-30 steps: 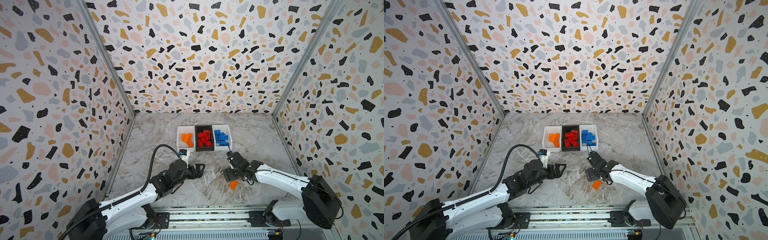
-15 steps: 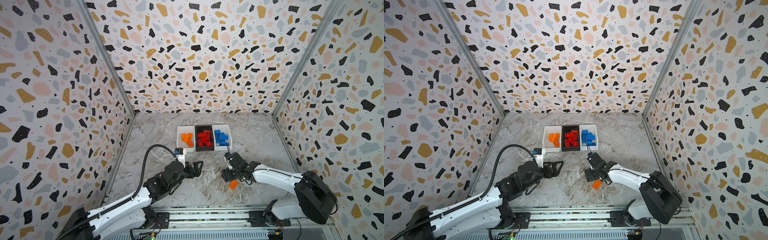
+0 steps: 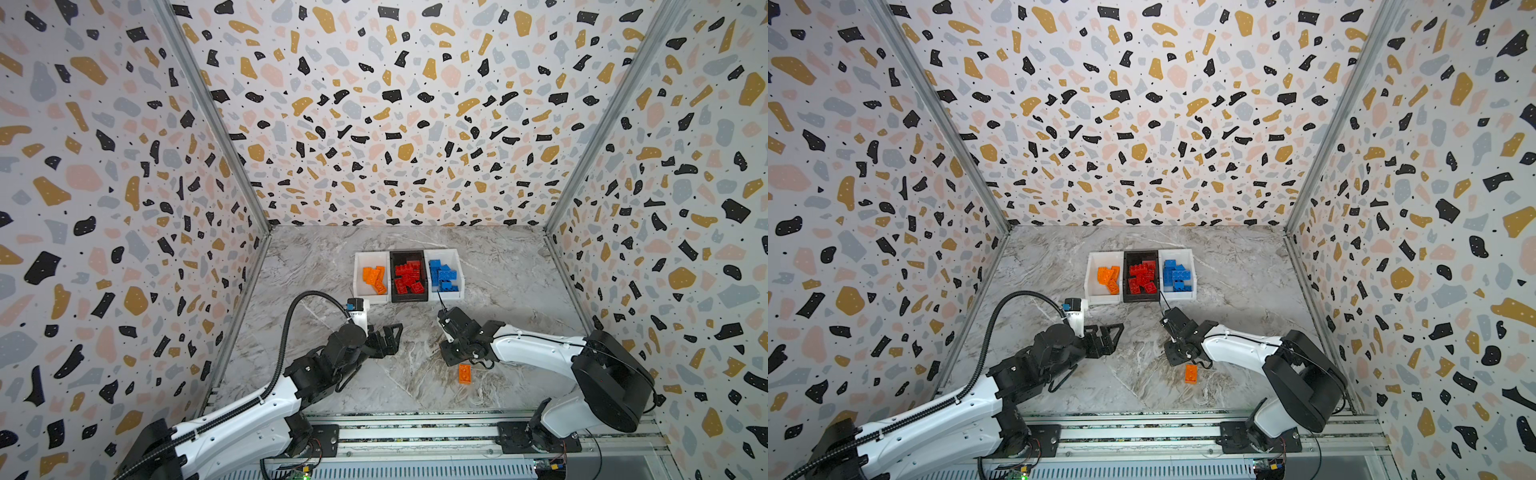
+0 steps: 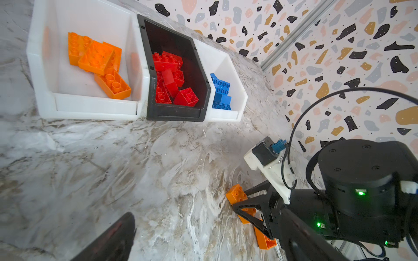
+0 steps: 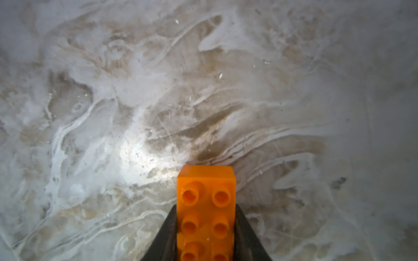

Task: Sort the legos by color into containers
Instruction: 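Carry the orange 2x4 brick into the white bin and open the right gripper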

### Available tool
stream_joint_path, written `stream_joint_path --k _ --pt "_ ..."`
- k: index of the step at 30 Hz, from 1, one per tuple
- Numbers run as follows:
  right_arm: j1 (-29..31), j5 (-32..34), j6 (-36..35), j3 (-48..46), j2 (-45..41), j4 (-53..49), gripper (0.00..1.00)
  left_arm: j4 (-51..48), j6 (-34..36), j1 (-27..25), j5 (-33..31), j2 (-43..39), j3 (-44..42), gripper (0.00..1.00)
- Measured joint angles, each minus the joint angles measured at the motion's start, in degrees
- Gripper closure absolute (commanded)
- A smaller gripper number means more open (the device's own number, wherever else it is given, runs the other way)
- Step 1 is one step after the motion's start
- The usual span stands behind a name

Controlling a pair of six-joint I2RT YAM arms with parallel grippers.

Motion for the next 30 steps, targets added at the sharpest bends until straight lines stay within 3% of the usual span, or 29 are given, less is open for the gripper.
stream_joint_path --k 5,9,22,27,30 --pt "0.0 0.5 -0.5 8.5 0.0 -2.3 0.70 -2.9 -0.1 0.0 -2.4 -3.7 -1.3 0.00" --pt "-0.2 -1.2 -2.6 20.5 3.8 -1.0 0.69 -5.7 -0.4 0.0 -4.9 -7.8 -2.9 0.00" --pt "-1.8 -6.1 -10.4 68.8 41.0 -3.8 0.66 -15.1 -2.3 0.0 -11.0 -17.9 -4.0 0.00" --pt "-2.4 -8.0 -12.0 82.8 51.7 -8.6 0.43 -17.7 -3.0 0.0 -12.7 -20.4 -4.0 0.00" --pt "-2.5 -8.7 -12.7 84.9 53.2 -10.2 0.36 -18.3 -3.1 0.0 -13.5 -20.3 -4.0 0.00"
